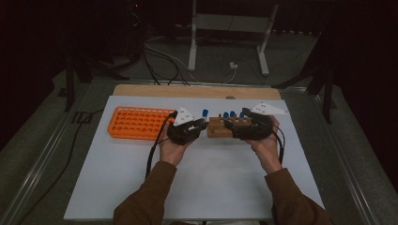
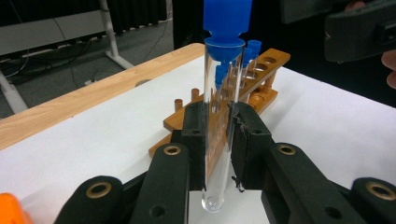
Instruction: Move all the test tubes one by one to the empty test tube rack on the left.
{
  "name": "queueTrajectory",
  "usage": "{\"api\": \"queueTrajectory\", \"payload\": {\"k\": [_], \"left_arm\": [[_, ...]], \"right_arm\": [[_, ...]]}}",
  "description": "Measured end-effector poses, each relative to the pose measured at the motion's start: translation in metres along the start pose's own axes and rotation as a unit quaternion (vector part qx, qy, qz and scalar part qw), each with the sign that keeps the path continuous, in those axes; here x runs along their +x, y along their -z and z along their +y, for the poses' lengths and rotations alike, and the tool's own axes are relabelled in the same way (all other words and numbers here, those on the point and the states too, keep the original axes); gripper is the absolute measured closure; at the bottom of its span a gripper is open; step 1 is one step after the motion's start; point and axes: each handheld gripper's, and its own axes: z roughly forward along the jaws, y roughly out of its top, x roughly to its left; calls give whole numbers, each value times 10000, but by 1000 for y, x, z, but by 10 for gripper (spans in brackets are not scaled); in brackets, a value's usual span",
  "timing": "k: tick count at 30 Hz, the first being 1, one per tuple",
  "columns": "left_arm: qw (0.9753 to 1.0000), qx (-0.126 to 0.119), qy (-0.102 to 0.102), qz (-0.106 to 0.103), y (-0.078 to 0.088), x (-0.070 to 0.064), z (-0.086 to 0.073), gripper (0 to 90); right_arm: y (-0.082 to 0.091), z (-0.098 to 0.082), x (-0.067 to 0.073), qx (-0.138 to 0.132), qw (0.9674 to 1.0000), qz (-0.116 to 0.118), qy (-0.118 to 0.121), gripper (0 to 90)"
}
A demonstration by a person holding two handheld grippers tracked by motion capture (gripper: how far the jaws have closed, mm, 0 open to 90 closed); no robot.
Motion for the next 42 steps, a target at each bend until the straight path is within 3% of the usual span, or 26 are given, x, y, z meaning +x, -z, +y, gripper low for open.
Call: {"api": "queueTrajectory", "payload": {"k": [10, 20, 27, 34, 42], "left_arm": [[9998, -85, 91, 153, 12, 13, -1, 781], [9991, -209, 211, 305, 25, 28, -7, 781], [9982, -266, 259, 479, 38, 40, -16, 781], [9965, -326, 343, 695, 46, 53, -27, 781], [9944, -226, 371, 965, 46, 63, -42, 780]], "right_arm": [[11, -14, -16, 51, 9998, -170, -39, 1], [23, -23, -25, -30, 9998, -194, -93, 0], [31, -43, -35, 17, 9993, -329, -202, 0], [39, -46, -34, -46, 9993, -350, -135, 0], [42, -44, -32, -148, 9994, -258, -178, 0]]}}
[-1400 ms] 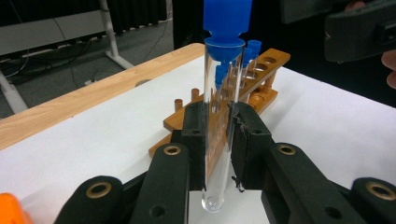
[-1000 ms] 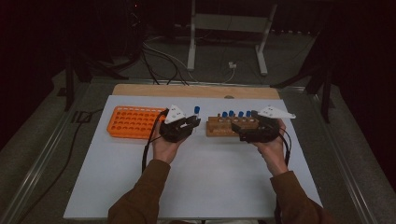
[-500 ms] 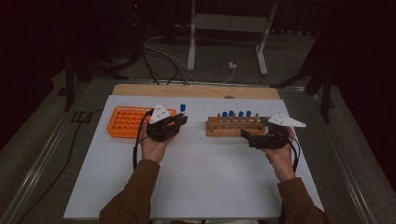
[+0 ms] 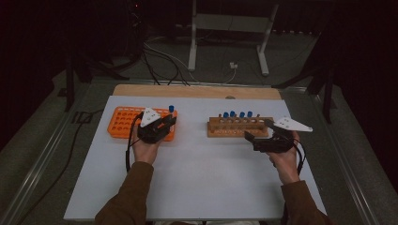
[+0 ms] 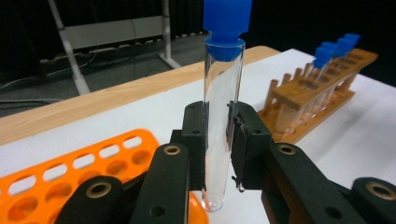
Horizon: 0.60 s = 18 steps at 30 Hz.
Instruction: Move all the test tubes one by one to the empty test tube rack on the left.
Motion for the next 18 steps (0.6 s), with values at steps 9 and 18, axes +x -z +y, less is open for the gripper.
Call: {"api": "queueTrajectory", "payload": {"k": [9, 18], "left_arm": [[9994, 124, 182, 257, -9, 10, -16, 779], [9985, 374, 228, 325, -16, 14, -30, 778]], "right_arm": [[0, -1, -2, -28, 9999, 81, -55, 0], [-1, -1, -1, 4, 9999, 115, -66, 0]]}}
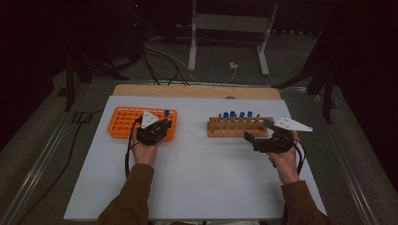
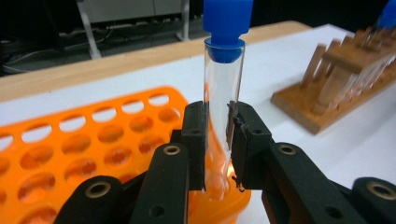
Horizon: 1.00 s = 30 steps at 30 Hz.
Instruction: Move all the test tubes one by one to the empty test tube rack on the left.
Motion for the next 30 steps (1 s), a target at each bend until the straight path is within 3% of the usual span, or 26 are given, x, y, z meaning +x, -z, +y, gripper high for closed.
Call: {"api": "queueTrajectory", "payload": {"k": [7, 11, 26, 27, 30], "left_arm": [[9998, 186, -61, 20, -2, 0, -13, 778], [9984, 372, -415, 119, -4, -5, -15, 778], [9990, 334, -278, 133, -3, -6, -16, 772], [9993, 312, -194, 46, -3, -5, -16, 724], [9994, 319, -110, -12, -4, -6, -16, 690]], "right_arm": [[-2, -1, 1, 62, 10000, 44, 50, 0], [-3, -2, 2, 89, 9999, 57, 63, 0], [-9, -4, 4, 155, 9998, 83, 65, 0], [-9, -5, 4, 153, 9998, 86, 49, 0], [-9, -5, 4, 151, 9998, 82, 39, 0]]}}
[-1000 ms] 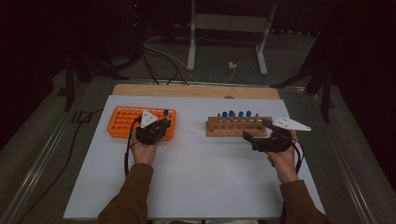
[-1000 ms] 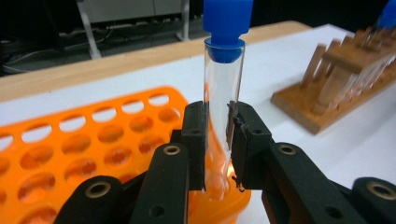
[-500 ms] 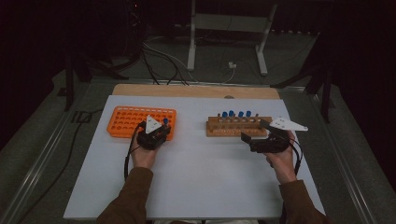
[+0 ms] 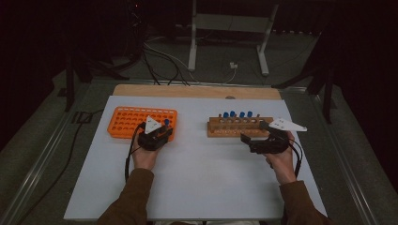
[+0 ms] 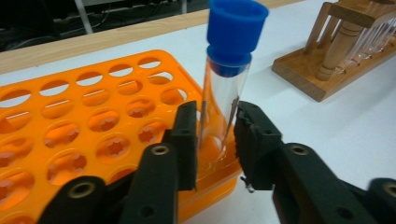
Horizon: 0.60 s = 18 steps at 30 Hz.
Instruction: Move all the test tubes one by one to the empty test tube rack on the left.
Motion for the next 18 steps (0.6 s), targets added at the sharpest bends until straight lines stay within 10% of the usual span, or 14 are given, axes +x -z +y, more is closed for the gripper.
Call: {"api": "queueTrajectory", "payload": {"k": [13, 18], "left_arm": [[9959, -455, 737, -258, 31, 8, 2, 450], [9960, -559, 679, -151, 47, 6, 9, 286]], "right_arm": [[1, 0, -2, -47, 10000, -46, -63, 0], [2, 0, -3, -58, 9999, -85, -78, 0]]}}
